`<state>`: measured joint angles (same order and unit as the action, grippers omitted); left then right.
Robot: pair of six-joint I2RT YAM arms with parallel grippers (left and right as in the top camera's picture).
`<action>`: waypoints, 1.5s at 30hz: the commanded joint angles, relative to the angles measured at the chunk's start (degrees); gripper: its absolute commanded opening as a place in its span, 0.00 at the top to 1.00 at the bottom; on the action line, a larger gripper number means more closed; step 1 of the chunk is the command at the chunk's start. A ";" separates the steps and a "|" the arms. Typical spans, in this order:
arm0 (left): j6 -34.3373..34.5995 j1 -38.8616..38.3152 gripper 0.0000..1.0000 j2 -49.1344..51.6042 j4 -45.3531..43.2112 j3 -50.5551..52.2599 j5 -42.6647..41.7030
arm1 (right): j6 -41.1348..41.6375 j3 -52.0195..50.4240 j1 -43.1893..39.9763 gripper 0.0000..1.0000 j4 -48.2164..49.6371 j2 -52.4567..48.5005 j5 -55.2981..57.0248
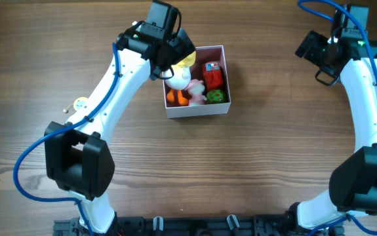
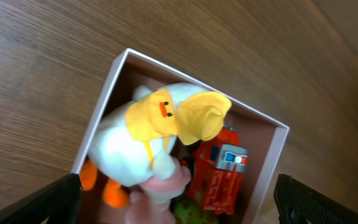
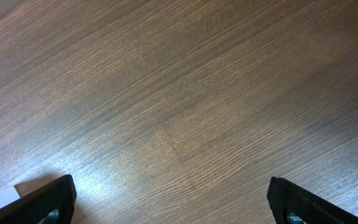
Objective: Pack container
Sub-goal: 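Open the left gripper to release the duck into the box, then move the left gripper left toward the yellow cat rattle drum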
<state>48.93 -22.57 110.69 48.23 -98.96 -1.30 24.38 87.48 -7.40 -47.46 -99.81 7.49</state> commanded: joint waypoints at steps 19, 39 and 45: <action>-36.13 16.46 0.00 -4.96 16.22 -0.57 7.21 | 0.00 -0.02 0.02 0.00 0.13 -0.61 -0.52; -39.87 26.69 0.00 -4.94 29.35 2.43 15.06 | 0.00 -0.02 0.02 0.00 0.13 -0.61 -0.52; -45.97 30.38 0.00 -4.92 27.06 6.47 14.62 | 0.00 -0.02 0.02 0.00 0.13 -0.61 -0.52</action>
<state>6.94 5.15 106.80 76.49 -95.92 13.82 24.38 87.48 -7.40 -47.48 -99.81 7.49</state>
